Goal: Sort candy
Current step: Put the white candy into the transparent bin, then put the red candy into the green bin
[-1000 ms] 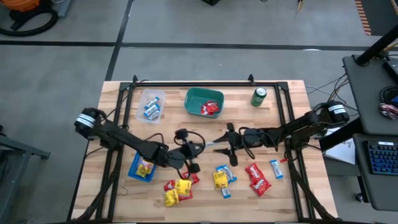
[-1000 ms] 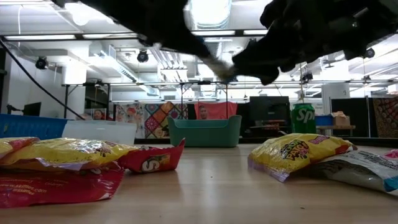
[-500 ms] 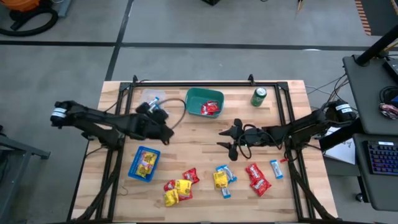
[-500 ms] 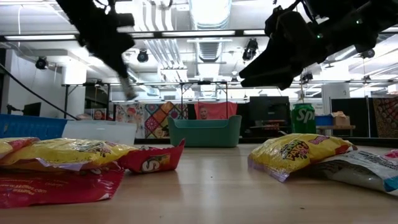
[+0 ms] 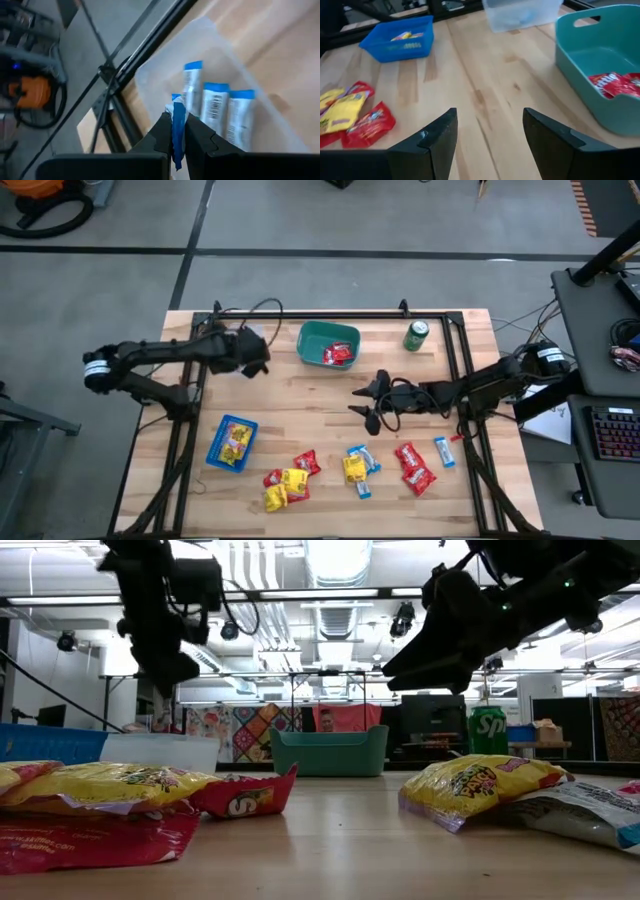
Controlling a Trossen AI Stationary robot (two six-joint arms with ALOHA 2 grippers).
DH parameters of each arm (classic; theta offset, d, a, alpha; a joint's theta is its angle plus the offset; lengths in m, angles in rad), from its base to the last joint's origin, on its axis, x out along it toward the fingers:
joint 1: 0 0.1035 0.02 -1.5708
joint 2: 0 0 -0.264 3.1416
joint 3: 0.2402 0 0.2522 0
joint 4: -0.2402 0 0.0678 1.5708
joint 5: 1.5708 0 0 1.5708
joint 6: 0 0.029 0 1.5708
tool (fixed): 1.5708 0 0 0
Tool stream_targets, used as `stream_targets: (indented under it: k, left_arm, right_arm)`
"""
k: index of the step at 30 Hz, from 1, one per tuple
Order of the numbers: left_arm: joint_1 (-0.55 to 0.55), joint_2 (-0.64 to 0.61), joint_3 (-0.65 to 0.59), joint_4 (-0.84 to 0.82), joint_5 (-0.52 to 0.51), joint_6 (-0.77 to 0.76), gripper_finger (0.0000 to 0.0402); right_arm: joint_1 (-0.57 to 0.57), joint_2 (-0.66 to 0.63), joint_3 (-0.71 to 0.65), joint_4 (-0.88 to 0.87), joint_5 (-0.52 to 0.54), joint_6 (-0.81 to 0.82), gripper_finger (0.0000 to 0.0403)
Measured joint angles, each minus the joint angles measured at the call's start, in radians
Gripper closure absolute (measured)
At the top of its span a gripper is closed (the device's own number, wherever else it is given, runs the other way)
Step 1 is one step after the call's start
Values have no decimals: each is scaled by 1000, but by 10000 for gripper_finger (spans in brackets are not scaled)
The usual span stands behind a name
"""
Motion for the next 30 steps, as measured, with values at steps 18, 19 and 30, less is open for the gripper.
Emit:
stream_targets:
  k: [18, 19, 30]
  left_arm:
    - [91, 101, 34, 43, -7, 51, 247]
    - [69, 91, 41, 42, -7, 41, 245]
    - [-359, 27, 76, 220, 0, -64, 260]
  right_arm:
    - [-75, -33, 69, -121, -93, 53, 188]
    - [-75, -33, 88, -158, -120, 68, 188]
    - [-4, -33, 300, -757, -167, 281, 188]
